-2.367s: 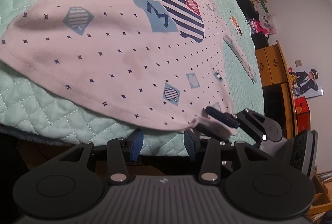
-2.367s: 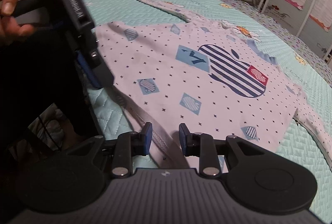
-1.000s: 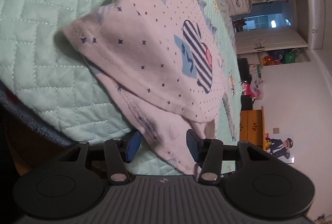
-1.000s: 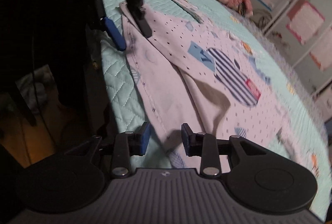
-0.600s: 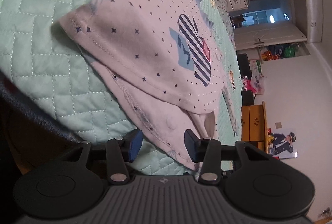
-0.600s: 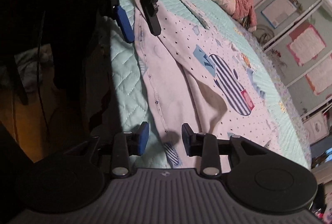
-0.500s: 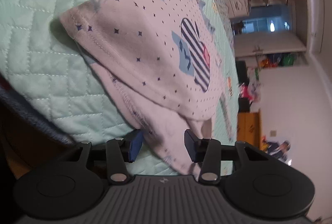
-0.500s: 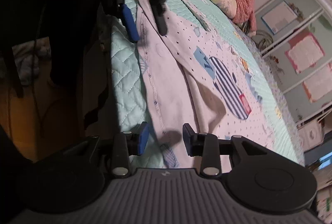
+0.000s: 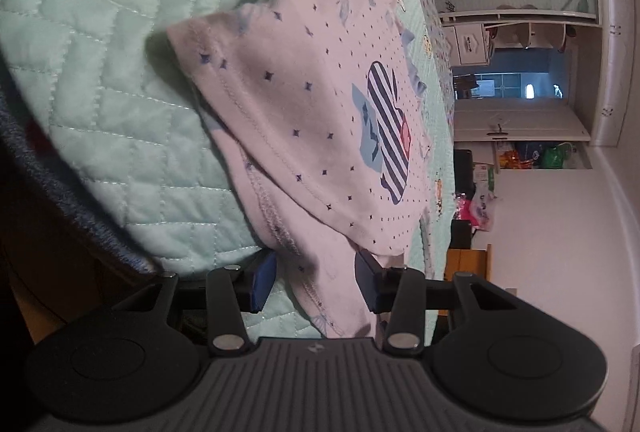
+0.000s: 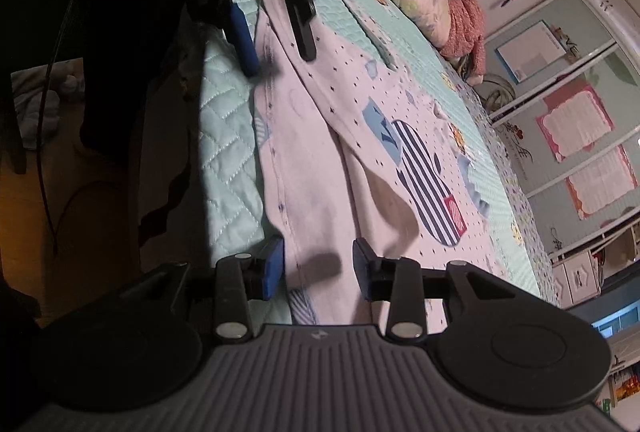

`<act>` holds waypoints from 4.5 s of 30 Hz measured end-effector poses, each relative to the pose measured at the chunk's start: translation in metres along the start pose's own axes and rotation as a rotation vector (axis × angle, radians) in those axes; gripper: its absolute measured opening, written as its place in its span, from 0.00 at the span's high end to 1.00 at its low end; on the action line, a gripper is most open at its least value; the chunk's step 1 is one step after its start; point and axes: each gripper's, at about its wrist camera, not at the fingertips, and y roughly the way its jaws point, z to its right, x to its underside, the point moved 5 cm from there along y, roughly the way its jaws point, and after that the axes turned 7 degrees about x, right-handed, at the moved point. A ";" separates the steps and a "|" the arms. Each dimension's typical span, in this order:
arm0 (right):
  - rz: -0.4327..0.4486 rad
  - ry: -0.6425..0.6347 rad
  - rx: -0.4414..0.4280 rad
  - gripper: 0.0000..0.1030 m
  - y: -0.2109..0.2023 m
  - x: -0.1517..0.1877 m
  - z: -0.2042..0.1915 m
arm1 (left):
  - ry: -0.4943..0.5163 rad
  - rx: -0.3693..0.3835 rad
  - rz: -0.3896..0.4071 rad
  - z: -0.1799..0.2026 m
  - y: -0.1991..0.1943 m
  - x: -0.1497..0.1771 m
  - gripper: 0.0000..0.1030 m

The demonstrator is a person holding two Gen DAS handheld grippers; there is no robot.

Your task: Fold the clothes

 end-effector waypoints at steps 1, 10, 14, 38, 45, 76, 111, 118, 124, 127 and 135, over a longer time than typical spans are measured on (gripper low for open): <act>0.003 0.002 -0.003 0.62 0.001 -0.002 0.000 | 0.012 -0.014 -0.002 0.002 -0.001 0.001 0.57; -0.019 0.088 -0.058 0.62 0.002 0.002 0.008 | 0.009 -0.125 0.125 -0.009 -0.029 -0.013 0.70; -0.023 0.104 -0.064 0.62 0.006 0.001 0.009 | 0.026 -0.114 0.151 -0.005 -0.024 -0.012 0.65; 0.011 0.006 0.000 0.69 0.004 -0.003 0.001 | 0.202 -0.015 0.052 0.029 0.006 -0.008 0.99; -0.069 0.115 -0.146 0.99 -0.003 -0.008 0.006 | 0.254 -0.155 0.011 0.019 -0.005 -0.005 0.99; -0.098 0.455 -0.220 0.52 -0.024 0.009 0.039 | 0.302 -0.300 0.009 0.018 -0.036 -0.004 0.96; -0.162 0.868 -0.132 0.43 -0.037 0.058 0.071 | 0.972 -0.714 0.042 0.041 -0.011 -0.006 0.64; -0.144 0.862 -0.137 0.42 -0.036 0.052 0.070 | 0.954 -0.725 0.086 0.043 -0.020 -0.018 0.62; -0.141 0.874 -0.131 0.40 -0.035 0.052 0.072 | 0.971 -0.718 0.101 0.045 -0.024 -0.019 0.61; -0.141 0.880 -0.126 0.38 -0.035 0.053 0.073 | 0.955 -0.698 0.121 0.046 -0.025 -0.022 0.61; -0.114 0.963 -0.073 0.38 -0.044 0.061 0.082 | 0.819 -0.530 0.104 0.039 -0.030 -0.033 0.96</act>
